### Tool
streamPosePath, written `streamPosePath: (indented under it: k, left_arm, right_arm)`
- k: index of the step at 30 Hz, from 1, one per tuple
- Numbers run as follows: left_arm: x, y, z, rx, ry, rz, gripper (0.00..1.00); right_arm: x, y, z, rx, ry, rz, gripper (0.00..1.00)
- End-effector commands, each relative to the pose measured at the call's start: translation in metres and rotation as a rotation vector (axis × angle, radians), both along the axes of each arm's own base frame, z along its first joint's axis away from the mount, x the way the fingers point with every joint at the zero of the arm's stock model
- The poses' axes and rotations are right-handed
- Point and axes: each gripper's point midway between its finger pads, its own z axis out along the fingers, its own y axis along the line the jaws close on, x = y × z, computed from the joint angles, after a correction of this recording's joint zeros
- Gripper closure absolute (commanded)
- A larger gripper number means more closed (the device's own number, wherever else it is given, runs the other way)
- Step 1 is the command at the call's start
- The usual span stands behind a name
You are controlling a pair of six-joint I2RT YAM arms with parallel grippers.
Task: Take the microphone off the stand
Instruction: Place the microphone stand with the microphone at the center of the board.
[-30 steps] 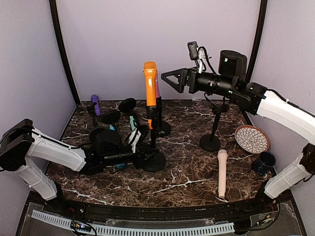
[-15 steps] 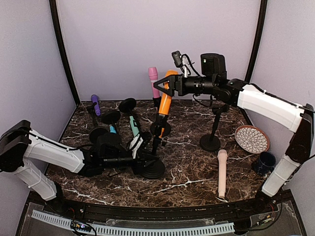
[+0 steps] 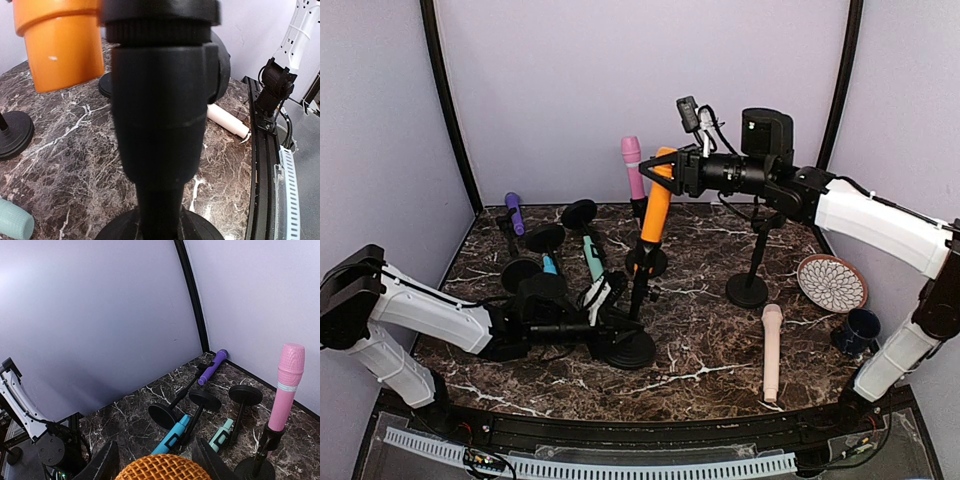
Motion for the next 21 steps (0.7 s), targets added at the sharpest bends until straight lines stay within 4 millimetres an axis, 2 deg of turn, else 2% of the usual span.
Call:
streamPosePath:
  k: [1,7,8,9,10,11,12,13,14,15,16,17,21]
  left_arm:
    - [0.006,-0.016,0.067,-0.225,-0.090,-0.009,1.00]
    - [0.018,-0.029,0.067,-0.254,-0.119,0.002,1.00]
    - [0.021,-0.031,0.060,-0.242,-0.119,0.006,1.00]
    - [0.024,-0.034,0.063,-0.252,-0.141,0.011,1.00]
    - [0.027,-0.037,0.055,-0.238,-0.142,0.013,1.00]
    - [0.030,-0.041,0.060,-0.256,-0.165,0.014,1.00]
    - [0.032,-0.044,0.050,-0.243,-0.163,0.014,1.00]
    - [0.034,-0.048,0.057,-0.267,-0.187,0.012,1.00]
    - [0.036,-0.052,0.047,-0.256,-0.184,0.008,1.00]
    - [0.038,-0.055,0.053,-0.281,-0.208,0.007,1.00]
    - [0.040,-0.058,0.045,-0.271,-0.212,0.007,1.00]
    - [0.042,-0.061,0.051,-0.295,-0.232,0.008,1.00]
    - [0.051,-0.073,0.040,-0.287,-0.260,0.011,1.00]
  right_arm:
    - [-0.016,-0.003,0.007,-0.015,-0.129,0.001,0.57]
    - [-0.015,-0.013,-0.010,-0.071,-0.118,-0.082,0.58]
    - [-0.014,-0.015,-0.013,-0.078,-0.115,-0.099,0.58]
    - [-0.014,-0.017,-0.016,-0.082,-0.111,-0.108,0.58]
    - [-0.014,-0.019,-0.018,-0.082,-0.109,-0.117,0.58]
    - [-0.015,-0.021,-0.023,-0.086,-0.104,-0.122,0.58]
    - [-0.017,-0.021,-0.024,-0.086,-0.103,-0.126,0.58]
    - [-0.018,-0.022,-0.026,-0.089,-0.105,-0.132,0.58]
    - [-0.020,-0.023,-0.026,-0.090,-0.107,-0.137,0.58]
    - [-0.022,-0.024,-0.026,-0.091,-0.111,-0.140,0.58]
    - [-0.023,-0.025,-0.027,-0.092,-0.113,-0.143,0.58]
    - [-0.024,-0.026,-0.027,-0.090,-0.116,-0.146,0.58]
    - [-0.028,-0.029,-0.027,-0.086,-0.124,-0.150,0.58]
